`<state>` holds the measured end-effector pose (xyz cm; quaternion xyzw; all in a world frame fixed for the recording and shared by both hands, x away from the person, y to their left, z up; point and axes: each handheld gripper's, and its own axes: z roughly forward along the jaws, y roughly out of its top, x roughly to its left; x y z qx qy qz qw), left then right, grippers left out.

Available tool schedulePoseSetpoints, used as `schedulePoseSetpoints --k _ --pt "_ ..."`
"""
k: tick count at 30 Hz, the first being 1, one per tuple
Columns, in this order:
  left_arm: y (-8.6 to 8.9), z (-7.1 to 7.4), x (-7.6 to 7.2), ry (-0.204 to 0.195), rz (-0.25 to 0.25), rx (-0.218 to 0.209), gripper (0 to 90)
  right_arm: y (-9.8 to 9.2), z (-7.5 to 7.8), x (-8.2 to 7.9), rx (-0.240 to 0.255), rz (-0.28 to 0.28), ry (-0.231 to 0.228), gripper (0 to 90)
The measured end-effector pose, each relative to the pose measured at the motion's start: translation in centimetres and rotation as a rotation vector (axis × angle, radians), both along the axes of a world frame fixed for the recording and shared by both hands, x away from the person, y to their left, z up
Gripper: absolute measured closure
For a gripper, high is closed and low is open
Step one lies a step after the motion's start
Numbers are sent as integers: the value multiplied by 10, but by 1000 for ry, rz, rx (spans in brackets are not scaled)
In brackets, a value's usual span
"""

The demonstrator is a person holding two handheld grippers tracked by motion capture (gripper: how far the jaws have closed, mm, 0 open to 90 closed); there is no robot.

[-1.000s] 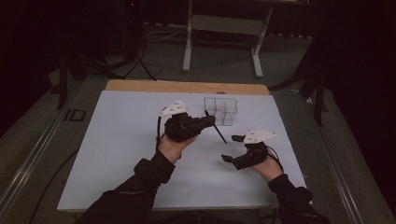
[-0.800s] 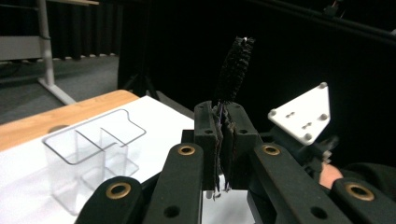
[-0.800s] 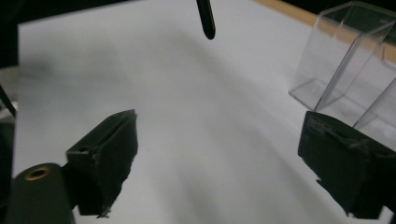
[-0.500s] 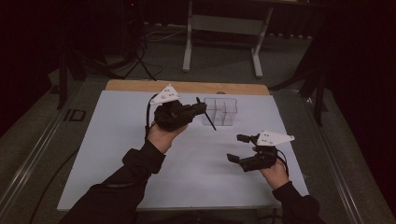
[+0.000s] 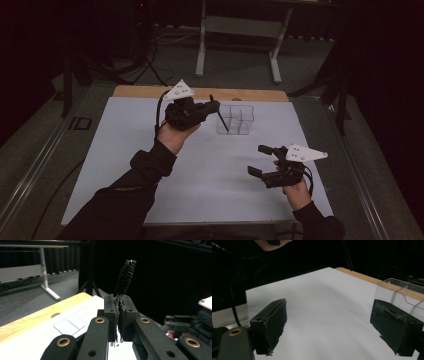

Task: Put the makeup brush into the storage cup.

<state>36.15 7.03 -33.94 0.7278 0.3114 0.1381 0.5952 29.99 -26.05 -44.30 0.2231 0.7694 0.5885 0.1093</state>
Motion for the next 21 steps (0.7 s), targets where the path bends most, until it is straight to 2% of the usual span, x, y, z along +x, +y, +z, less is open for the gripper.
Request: schedulePoseSetpoints --k 5,12,21 --pt "-6 3 11 -6 23 29 865 -2 -1 1 -5 -12 -1 137" --pt "-13 5 29 -12 51 38 865 -5 0 2 11 -13 -1 137" --pt "-17 9 52 -26 106 56 865 -7 1 0 4 -30 -27 137"
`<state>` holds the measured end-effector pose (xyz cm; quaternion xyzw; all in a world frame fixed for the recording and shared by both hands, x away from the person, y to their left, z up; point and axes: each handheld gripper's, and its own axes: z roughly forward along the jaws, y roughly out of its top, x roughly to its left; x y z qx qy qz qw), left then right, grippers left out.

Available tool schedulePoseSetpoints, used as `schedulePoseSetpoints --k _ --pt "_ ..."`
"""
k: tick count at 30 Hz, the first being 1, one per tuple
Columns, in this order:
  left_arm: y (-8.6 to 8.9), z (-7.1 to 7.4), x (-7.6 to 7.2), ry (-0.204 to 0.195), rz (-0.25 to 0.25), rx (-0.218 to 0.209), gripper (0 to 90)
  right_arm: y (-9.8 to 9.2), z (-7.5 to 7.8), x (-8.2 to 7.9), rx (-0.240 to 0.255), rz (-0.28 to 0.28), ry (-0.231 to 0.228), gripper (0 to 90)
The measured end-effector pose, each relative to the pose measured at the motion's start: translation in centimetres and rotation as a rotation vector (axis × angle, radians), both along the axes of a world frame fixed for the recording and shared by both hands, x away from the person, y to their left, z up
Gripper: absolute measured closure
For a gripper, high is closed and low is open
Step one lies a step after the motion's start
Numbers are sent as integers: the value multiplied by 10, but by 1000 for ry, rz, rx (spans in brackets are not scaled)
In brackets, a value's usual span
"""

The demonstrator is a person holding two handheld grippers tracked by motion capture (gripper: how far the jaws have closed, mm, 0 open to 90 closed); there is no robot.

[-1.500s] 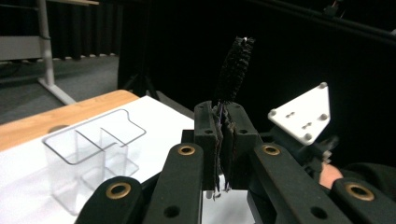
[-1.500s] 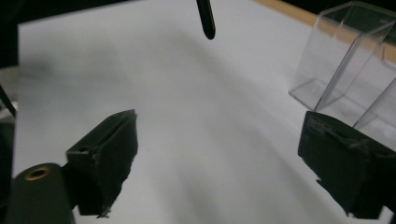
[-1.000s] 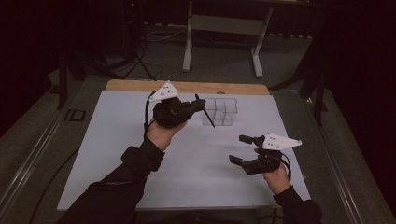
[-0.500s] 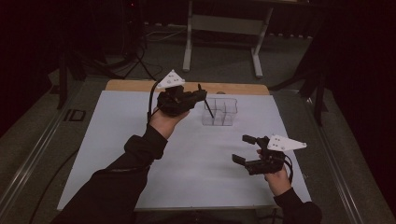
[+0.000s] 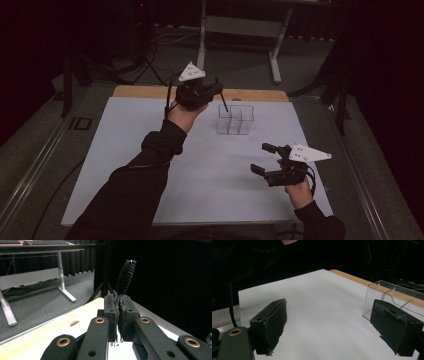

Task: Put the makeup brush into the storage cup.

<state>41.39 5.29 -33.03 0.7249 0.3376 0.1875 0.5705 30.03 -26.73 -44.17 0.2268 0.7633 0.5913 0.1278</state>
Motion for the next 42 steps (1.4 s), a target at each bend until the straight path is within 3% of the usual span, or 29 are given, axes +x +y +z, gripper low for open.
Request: schedulePoseSetpoints --k 13,17,21,23,29,32,34,42 --pt "-9 -4 32 -7 68 34 865 1 -2 0 -5 15 7 137" --pt "-11 -10 43 7 97 27 865 1 -3 1 -6 18 14 137" --pt "-16 -17 50 16 125 59 864 2 -4 1 -10 23 13 137" --pt "-17 -20 54 30 120 52 865 2 -5 1 -8 27 15 137" --pt "-22 -34 61 48 134 72 865 3 -6 0 -16 36 19 137" --pt "-23 -44 64 77 136 73 865 4 -6 0 -17 38 15 137" --pt "-26 -48 64 77 137 97 865 4 -6 0 -22 40 15 137" --pt "-30 -62 65 119 133 113 863 5 -6 0 -21 41 11 137"
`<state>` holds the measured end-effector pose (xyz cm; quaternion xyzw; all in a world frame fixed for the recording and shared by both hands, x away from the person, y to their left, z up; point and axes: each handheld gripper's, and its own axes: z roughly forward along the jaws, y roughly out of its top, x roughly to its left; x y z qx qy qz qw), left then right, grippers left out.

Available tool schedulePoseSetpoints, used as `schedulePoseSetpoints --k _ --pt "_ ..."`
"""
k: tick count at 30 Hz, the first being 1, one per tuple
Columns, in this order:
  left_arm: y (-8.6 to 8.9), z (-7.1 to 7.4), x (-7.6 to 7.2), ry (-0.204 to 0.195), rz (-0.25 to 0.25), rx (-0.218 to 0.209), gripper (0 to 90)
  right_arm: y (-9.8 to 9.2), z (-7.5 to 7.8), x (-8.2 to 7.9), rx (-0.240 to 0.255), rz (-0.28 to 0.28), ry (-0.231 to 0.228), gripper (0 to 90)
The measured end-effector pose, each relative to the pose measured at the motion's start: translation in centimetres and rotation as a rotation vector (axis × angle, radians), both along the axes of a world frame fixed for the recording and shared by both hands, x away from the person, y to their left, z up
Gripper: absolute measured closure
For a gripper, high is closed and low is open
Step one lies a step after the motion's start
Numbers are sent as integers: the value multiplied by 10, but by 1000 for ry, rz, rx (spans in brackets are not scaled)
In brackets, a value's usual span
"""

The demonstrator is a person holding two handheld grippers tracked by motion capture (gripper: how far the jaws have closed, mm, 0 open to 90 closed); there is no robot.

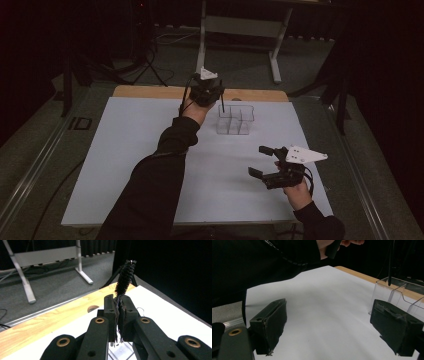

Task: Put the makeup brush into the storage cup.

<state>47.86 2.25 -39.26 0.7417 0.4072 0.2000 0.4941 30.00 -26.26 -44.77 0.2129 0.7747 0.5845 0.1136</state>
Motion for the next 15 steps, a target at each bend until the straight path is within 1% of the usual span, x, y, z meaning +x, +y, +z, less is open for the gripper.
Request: schedulePoseSetpoints --k 1,3,4,5,7,9,11,12,13,14,15 --pt "0 -2 1 12 -6 -5 863 0 0 0 -3 1 0 137" --pt "0 -6 2 29 0 -4 862 0 0 0 -2 1 1 137" --pt "-1 -8 2 42 -6 1 862 0 0 0 -2 2 1 137" --pt "-1 -10 2 44 -5 8 862 0 0 0 -4 3 0 137" --pt "-3 -14 3 64 -12 6 862 1 0 0 -4 4 3 137" --pt "-4 -17 4 70 -17 2 861 1 -1 0 -5 4 6 137" --pt "-5 -19 5 80 -26 12 858 1 -1 0 -5 6 7 137" --pt "-5 -20 5 80 -33 5 852 1 -1 0 -7 6 6 137" --pt "-6 -20 6 100 -39 -7 814 1 -1 0 -5 8 7 137" --pt "-6 -21 7 106 -43 -3 690 1 -1 0 -4 9 7 137" --pt "-7 -22 8 116 -48 -7 572 1 -1 0 -5 8 5 137"
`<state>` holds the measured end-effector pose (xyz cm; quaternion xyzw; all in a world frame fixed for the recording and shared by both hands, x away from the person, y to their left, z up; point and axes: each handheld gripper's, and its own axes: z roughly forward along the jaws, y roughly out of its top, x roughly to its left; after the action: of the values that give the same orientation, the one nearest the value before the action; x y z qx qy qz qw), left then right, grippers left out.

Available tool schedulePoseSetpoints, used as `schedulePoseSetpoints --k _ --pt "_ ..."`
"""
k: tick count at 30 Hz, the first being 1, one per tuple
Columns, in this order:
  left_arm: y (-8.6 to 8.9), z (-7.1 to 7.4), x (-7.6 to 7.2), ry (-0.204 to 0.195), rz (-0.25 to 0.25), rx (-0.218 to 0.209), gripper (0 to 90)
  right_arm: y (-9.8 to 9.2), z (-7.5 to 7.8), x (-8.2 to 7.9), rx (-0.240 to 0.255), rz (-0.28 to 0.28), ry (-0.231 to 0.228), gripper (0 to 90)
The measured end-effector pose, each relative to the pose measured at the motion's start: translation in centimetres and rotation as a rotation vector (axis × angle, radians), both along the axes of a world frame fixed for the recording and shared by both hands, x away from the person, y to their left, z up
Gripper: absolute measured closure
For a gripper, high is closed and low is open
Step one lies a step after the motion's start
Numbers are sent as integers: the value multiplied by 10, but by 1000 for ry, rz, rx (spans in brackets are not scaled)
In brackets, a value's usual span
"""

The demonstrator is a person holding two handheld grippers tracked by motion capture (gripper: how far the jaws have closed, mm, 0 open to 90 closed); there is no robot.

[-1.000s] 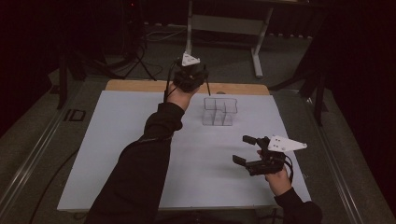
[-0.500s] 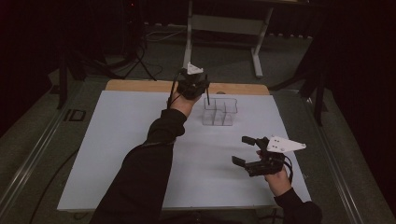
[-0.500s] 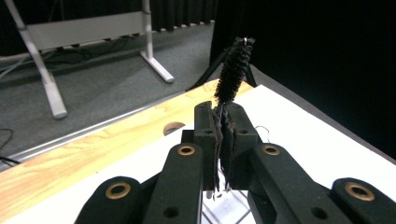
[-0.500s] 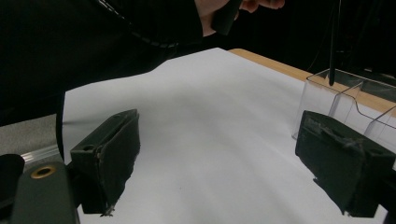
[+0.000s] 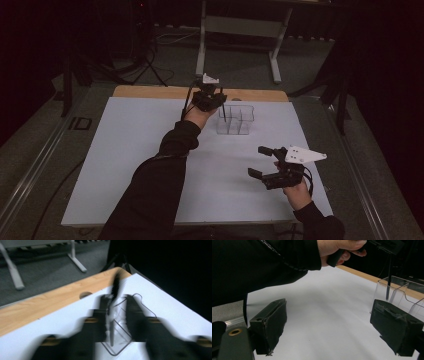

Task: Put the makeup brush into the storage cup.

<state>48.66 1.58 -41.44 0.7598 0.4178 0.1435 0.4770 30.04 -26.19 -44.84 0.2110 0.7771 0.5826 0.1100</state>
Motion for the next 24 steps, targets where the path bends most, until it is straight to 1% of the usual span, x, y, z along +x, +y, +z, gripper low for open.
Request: schedulePoseSetpoints --k 1,2,3,5,6,7,8,9,11,12,13,14,16,17,18,19,21,23,24 --pt "0 0 0 12 1 9 468 0 0 0 0 1 0 137" --pt "-1 -1 1 38 -8 9 419 0 0 0 0 1 -1 137" --pt "-1 -1 2 48 -11 8 347 0 0 0 0 1 -2 137" --pt "-2 -1 0 55 22 20 224 0 0 0 -2 0 -1 137" --pt "-2 0 -1 56 28 15 173 0 0 0 0 1 0 137" --pt "-2 1 -2 58 37 9 143 0 0 0 -1 1 -2 137" --pt "0 2 -2 65 4 -13 130 0 0 0 -2 -1 -4 137" --pt "1 3 -3 63 7 -21 22 0 0 0 0 0 -1 137" --pt "3 5 -6 54 10 -46 18 0 0 0 -1 -2 -2 137" --pt "4 6 -8 44 5 -42 17 0 0 0 -1 -1 -1 137" --pt "5 7 -9 40 -11 -47 15 0 0 0 0 -2 -1 137" --pt "6 8 -11 33 -23 -44 1 0 0 0 -1 -2 -1 137" --pt "6 9 -16 23 -40 -38 0 0 0 0 -2 -2 -1 137" --pt "7 10 -19 5 -38 -30 0 0 0 0 -3 -2 -1 137" --pt "7 11 -21 -6 -43 -33 0 0 0 0 -3 -2 -2 137" --pt "8 12 -25 -10 -60 -51 0 0 0 0 -3 -4 -1 137" --pt "10 14 -30 -32 -69 -49 0 0 0 0 -3 -4 -1 137" --pt "13 16 -37 -47 -91 -79 0 0 0 0 -3 -5 0 137" --pt "15 17 -39 -46 -105 -83 0 0 0 0 -3 -5 -3 137"
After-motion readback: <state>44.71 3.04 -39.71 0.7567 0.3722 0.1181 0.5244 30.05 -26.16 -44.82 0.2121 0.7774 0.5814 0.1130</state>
